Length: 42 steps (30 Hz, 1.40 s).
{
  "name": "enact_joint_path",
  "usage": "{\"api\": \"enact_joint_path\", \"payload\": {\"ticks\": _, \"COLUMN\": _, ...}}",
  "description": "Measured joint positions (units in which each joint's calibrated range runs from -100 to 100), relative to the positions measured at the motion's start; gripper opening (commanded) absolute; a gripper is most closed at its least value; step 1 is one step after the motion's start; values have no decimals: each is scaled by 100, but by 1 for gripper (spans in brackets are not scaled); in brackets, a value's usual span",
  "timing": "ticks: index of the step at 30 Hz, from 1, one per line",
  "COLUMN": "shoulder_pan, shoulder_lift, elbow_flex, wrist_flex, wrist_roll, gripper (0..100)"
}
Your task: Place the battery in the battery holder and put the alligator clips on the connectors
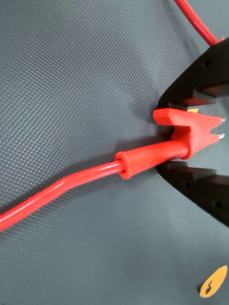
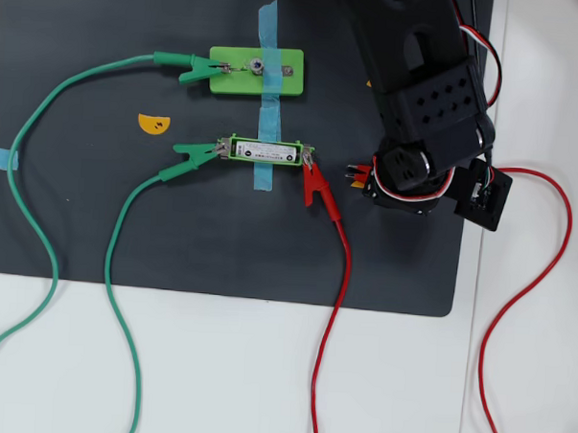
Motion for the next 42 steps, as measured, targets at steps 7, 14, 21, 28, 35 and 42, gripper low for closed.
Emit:
{"api": "enact_joint_path", "payload": {"ticks": 7, "shoulder_pan": -123, "shoulder_lift": -168, "elbow_flex": 178, "wrist_flex": 129, "wrist_roll": 0, "gripper": 1}}
{"api": "enact_joint_path", "payload": {"ticks": 14, "shoulder_pan": -179, "shoulder_lift": -1176, "elbow_flex": 1137, "wrist_flex": 197, "wrist_roll": 0, "gripper": 1}}
{"api": "enact_joint_path", "payload": {"ticks": 21, "shoulder_pan": -661, "shoulder_lift": -2024, "elbow_flex": 1875, "wrist_flex": 172, "wrist_roll": -5, "gripper": 1}}
{"api": "enact_joint_path", "payload": {"ticks": 28, "shoulder_pan": -717, "shoulder_lift": -2629, "elbow_flex": 2532, "wrist_flex": 206, "wrist_roll": -243, "gripper": 1}}
{"api": "enact_joint_path", "payload": {"ticks": 35, "shoulder_pan": -649, "shoulder_lift": -3259, "elbow_flex": 3465, "wrist_flex": 189, "wrist_roll": -253, "gripper": 1}}
{"api": "enact_joint_path", "payload": {"ticks": 42, "shoulder_pan": -426, "shoulder_lift": -3268, "elbow_flex": 3794, "wrist_flex": 189, "wrist_roll": -253, "gripper": 1}}
